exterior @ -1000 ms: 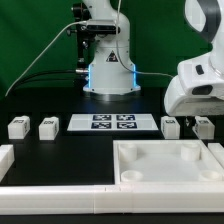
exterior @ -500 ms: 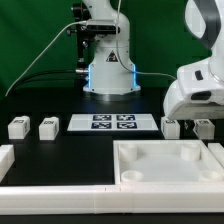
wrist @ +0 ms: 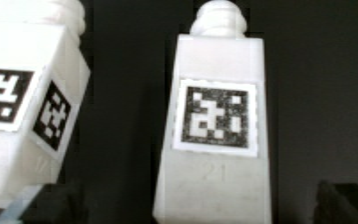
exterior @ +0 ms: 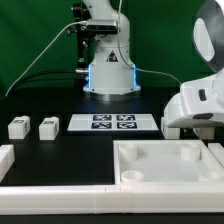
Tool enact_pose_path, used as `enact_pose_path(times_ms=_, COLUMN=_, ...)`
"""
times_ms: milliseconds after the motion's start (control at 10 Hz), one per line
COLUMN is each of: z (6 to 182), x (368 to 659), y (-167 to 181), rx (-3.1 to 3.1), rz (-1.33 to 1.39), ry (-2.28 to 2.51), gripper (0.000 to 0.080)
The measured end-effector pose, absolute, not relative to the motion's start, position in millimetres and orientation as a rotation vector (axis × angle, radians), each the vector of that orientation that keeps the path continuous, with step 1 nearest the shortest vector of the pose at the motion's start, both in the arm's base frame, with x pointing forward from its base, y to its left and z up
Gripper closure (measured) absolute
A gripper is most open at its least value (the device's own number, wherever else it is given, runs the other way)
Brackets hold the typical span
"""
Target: Assemble one leg
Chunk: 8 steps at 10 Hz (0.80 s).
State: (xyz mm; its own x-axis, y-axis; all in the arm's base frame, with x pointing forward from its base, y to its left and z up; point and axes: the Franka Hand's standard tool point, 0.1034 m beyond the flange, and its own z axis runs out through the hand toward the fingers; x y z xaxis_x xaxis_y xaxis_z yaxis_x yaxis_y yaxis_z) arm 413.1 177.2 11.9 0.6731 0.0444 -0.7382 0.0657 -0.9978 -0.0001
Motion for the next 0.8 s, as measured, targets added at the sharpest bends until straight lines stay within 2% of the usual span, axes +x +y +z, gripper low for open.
enact_pose_path(times_ms=400, z=4.8, x=404, y=174, rx=2.787, rz=-1.367, ry=0.093, gripper=0.015)
enact_pose_path(times_ms=800, z=4.1, x=402, y=177, rx=2.785, rz=-1.363, ry=0.102, gripper=0.015)
